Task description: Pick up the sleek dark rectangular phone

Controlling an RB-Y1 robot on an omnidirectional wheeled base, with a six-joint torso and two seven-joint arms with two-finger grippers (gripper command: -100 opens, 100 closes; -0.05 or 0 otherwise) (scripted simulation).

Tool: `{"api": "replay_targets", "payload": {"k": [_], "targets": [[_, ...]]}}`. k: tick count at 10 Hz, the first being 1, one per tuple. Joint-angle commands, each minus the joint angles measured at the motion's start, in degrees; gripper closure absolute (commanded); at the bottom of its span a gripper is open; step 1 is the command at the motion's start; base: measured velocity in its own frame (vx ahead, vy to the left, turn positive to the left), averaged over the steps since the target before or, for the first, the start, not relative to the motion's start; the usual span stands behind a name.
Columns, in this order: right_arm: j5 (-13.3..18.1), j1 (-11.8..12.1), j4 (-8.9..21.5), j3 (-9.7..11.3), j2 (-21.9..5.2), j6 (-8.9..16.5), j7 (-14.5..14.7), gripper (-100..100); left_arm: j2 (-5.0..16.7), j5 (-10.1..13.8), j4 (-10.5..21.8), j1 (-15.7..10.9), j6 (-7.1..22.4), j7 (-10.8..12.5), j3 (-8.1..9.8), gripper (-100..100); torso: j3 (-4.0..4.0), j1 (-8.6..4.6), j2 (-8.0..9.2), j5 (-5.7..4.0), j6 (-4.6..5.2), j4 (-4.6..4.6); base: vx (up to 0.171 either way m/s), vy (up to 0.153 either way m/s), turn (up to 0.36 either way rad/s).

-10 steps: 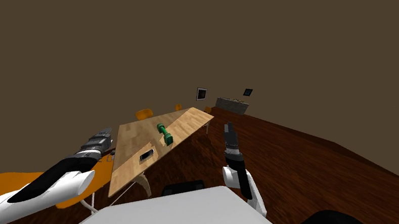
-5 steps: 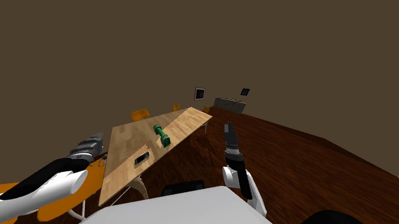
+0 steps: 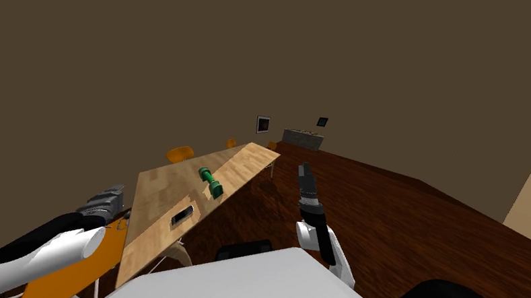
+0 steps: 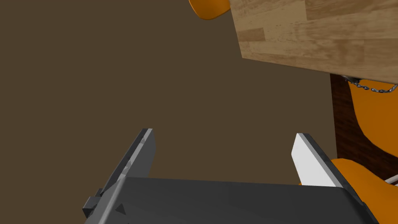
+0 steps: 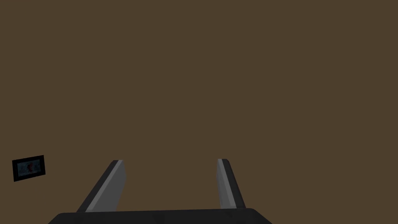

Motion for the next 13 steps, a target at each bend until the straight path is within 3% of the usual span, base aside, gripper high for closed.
{"api": "replay_targets", "payload": {"k": [1,2,3,4,5,7,10,12,13], "targets": [[0.0,0.0,0.0,0.0,0.0,0.0,0.0,0,-0.1,0.4,2.3,-0.7,2.9,0.5,1.76,-100,0.0,0.0,0.0,0.0,0.0,0.0,0.035,-0.022,-0.114],[0.0,0.0,0.0,0.0,0.0,0.0,0.0,0,-0.1,0.4,2.3,-0.7,4.4,0.5,1.76,-100,-0.01,-0.02,-0.02,0.0,0.01,0.0,0.028,-0.017,-0.054],[0.0,0.0,0.0,0.0,0.0,0.0,0.0,0,0.3,1.0,4.1,-1.5,6.5,1.1,3.33,-100,-0.01,-0.01,-0.01,0.0,0.0,0.0,0.032,-0.021,-0.116],[0.0,0.0,0.0,0.0,0.0,0.0,0.0,0,0.3,1.0,4.3,-1.5,7.9,1.1,3.33,-100,-0.01,-0.01,-0.02,0.0,0.02,0.0,0.032,-0.016,-0.051],[0.0,0.0,0.0,0.0,0.0,0.0,0.0,0,0.6,1.6,6.4,-2.2,9.5,1.7,4.81,-100,-0.01,0.0,-0.02,0.0,-0.01,0.0,0.038,-0.021,-0.1],[0.0,0.0,0.0,0.0,0.0,0.0,0.0,0,0.6,1.6,6.4,-2.2,11.4,1.7,4.81,-100,-0.02,0.01,-0.03,0.0,-0.01,-0.01,0.027,-0.008,-0.027],[0.0,0.0,0.0,0.0,0.0,0.0,0.0,0,1.0,3.0,10.6,-3.5,16.3,3.1,7.52,-100,0.0,0.04,0.0,0.01,-0.02,0.0,0.033,-0.009,-0.094],[0.0,0.0,0.0,0.0,0.0,0.0,0.0,0,1.0,3.0,10.6,-3.5,18.0,3.1,7.52,-100,-0.01,0.01,-0.02,0.0,-0.01,-0.01,0.024,-0.006,-0.026],[0.0,0.0,0.0,0.0,0.0,0.0,0.0,0,1.2,3.6,12.6,-4.1,20.3,3.8,8.74,-100,0.02,0.03,0.04,0.0,-0.02,0.01,0.026,-0.006,-0.111]]}}
